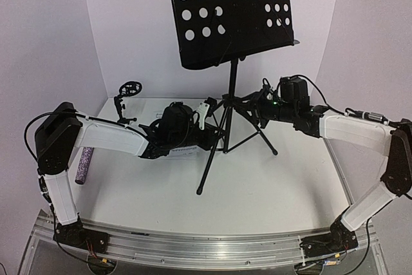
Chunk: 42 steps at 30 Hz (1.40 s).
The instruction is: Pack up the instrument practice props
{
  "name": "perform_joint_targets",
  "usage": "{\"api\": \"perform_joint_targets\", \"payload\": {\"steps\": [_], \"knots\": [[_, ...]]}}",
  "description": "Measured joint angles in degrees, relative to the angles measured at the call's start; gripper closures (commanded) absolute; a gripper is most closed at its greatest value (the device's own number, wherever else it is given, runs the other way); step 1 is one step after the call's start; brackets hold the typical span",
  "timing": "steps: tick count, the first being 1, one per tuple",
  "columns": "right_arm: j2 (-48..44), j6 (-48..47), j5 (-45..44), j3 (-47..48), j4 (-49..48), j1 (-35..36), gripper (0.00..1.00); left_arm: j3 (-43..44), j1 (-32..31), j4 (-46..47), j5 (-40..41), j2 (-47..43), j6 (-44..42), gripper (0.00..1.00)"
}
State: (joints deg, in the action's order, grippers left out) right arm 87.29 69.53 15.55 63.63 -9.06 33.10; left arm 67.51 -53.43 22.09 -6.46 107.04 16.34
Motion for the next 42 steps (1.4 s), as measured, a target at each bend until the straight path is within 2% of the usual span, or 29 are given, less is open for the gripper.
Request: {"api": "perform_joint_targets", "payload": {"steps": [3,5,8,9,13,16,20,26,34,42], "knots": [[0.60,0.34,-0.35,-0.01,-0.94,0.00,0.71,0.00,0.00,0.04,-0.02,0.02,0.00,1.00],[1.10,0.55,-0.36,-0.03,-1.65,0.00,0.77,0.00,0.00,0.05,0.00,0.04,0.00,1.00],[1.26,0.77,-0.54,-0.03,-2.09,0.00,0.98,0.00,0.00,0.14,0.03,0.08,0.02,1.00],[1.26,0.98,-0.58,-0.03,-2.08,0.00,1.00,0.00,0.00,0.18,0.07,0.09,0.04,1.00],[1.22,0.46,-0.58,-0.01,-2.09,-0.04,1.00,0.00,0.02,0.45,0.23,0.17,0.11,1.00],[1.22,-3.45,-0.70,0.75,-0.41,0.01,1.00,0.05,0.05,0.43,0.19,0.18,0.11,1.00],[1.37,-20.30,-5.39,5.13,8.46,1.63,1.00,0.52,0.09,-0.12,-0.06,0.34,-0.06,1.00],[1.33,-50.56,-15.75,7.17,12.85,4.69,1.00,1.61,0.13,-0.97,-0.52,0.90,-0.24,1.00],[1.33,-86.12,-24.30,5.85,10.02,7.41,1.00,2.02,0.56,-1.20,-1.13,1.14,-0.02,1.00],[3.16,-116.03,-32.33,4.90,4.65,9.73,1.00,3.02,1.49,-1.58,-1.55,1.86,0.04,1.00]]}}
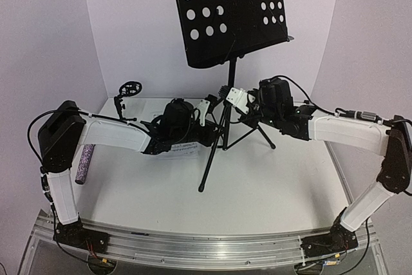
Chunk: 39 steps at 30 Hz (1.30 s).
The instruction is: Pack up the instrument practice props
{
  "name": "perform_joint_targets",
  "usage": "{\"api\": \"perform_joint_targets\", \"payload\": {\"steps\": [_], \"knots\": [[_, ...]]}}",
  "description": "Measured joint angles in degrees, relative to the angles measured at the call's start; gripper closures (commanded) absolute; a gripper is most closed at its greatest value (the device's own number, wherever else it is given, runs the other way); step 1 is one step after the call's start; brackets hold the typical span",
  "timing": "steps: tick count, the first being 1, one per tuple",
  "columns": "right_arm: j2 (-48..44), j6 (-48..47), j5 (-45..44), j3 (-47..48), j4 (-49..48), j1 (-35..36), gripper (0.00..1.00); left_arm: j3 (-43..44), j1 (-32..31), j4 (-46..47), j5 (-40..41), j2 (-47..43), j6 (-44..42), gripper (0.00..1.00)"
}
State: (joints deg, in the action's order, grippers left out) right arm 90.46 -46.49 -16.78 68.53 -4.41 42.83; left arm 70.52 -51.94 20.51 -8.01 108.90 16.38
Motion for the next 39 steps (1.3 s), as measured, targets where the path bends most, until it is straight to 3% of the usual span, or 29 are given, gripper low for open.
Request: {"api": "perform_joint_targets", "payload": {"steps": [7,13,14,15,17,19,21,23,32,39], "knots": [[2.98,-24.66,-7.73,-4.22,-14.43,1.97,1.00,0.02,1.02,0.02,0.04,0.02,0.02,1.00],[6.84,-40.28,-12.85,-5.70,-25.38,3.37,1.00,0.02,1.91,0.02,0.08,0.04,0.08,1.00],[7.76,-41.92,-13.53,-5.70,-27.34,3.53,0.96,0.02,2.17,0.02,0.09,0.04,0.10,1.00],[8.54,-42.96,-14.09,-5.69,-28.99,3.66,0.85,0.02,2.39,0.02,0.10,0.04,0.11,1.00],[9.36,-43.47,-14.86,-5.68,-30.90,3.86,0.51,0.02,2.60,0.02,0.11,0.04,0.11,1.00],[9.40,-41.91,-15.39,-5.70,-31.05,4.07,0.39,0.02,2.60,0.04,0.00,0.04,-0.03,1.00],[9.36,-39.04,-16.68,-5.72,-29.12,4.58,0.30,0.02,2.48,0.04,-0.48,0.04,-0.32,1.00],[8.84,-34.23,-17.86,-5.89,-26.07,5.10,0.09,0.02,2.36,0.04,-0.79,0.04,-0.58,1.00],[-10.53,6.54,-13.77,-8.76,-2.04,7.35,0.07,0.18,2.16,-0.15,-1.02,0.04,-1.18,1.00],[-16.30,48.68,5.24,-9.28,4.00,2.00,0.06,0.39,2.16,-0.53,-1.06,0.10,-1.30,1.00]]}}
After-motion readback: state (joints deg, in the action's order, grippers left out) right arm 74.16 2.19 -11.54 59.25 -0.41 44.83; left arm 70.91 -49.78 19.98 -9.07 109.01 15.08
